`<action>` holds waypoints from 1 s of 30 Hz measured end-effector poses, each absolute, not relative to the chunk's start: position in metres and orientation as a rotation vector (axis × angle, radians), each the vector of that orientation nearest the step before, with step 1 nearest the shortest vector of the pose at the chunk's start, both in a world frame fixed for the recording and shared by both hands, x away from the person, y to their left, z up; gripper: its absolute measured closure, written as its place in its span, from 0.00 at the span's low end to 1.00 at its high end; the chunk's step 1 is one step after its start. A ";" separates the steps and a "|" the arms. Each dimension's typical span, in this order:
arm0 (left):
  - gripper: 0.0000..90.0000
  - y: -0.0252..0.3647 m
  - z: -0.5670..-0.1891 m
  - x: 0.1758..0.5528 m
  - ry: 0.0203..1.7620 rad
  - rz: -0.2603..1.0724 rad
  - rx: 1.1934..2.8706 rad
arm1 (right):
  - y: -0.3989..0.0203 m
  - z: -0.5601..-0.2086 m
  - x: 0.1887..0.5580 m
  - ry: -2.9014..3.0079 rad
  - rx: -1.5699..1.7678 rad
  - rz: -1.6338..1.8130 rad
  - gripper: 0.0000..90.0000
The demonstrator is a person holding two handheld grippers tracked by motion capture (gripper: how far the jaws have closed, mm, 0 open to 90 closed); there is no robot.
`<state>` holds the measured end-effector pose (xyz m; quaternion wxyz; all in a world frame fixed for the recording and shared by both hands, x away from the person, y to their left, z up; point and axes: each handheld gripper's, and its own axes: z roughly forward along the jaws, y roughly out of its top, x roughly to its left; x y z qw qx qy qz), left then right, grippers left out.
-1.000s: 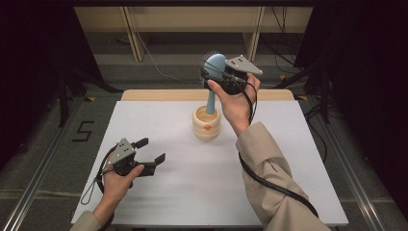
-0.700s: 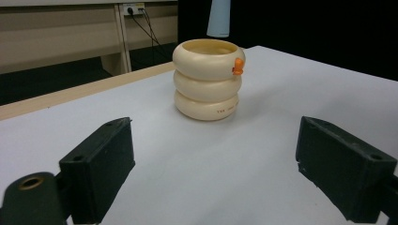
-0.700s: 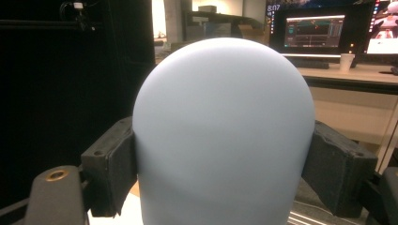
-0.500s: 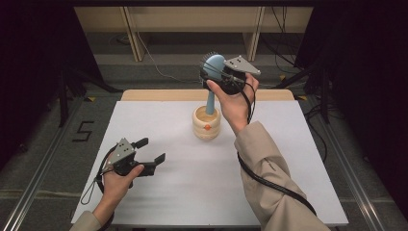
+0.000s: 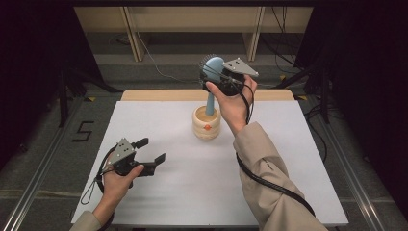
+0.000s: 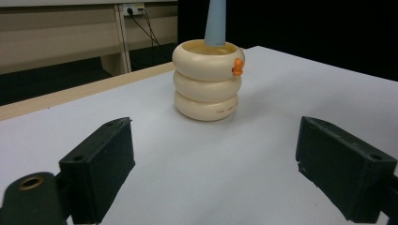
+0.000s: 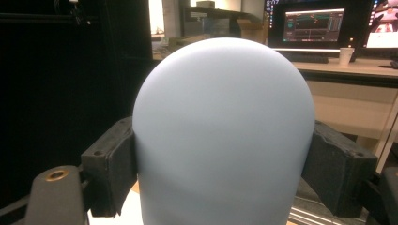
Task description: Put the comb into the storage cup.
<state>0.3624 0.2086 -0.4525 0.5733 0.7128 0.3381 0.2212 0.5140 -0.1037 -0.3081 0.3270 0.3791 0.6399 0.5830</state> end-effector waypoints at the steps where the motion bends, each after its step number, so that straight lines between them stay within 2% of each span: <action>1: 0.13 0.209 -0.452 0.362 0.792 0.519 1.671 | -0.103 -0.308 0.514 1.676 0.995 1.528 0.22; 30: 0.13 0.209 -0.452 0.363 0.791 0.518 1.671 | -0.099 -0.321 0.520 1.697 1.002 1.513 0.22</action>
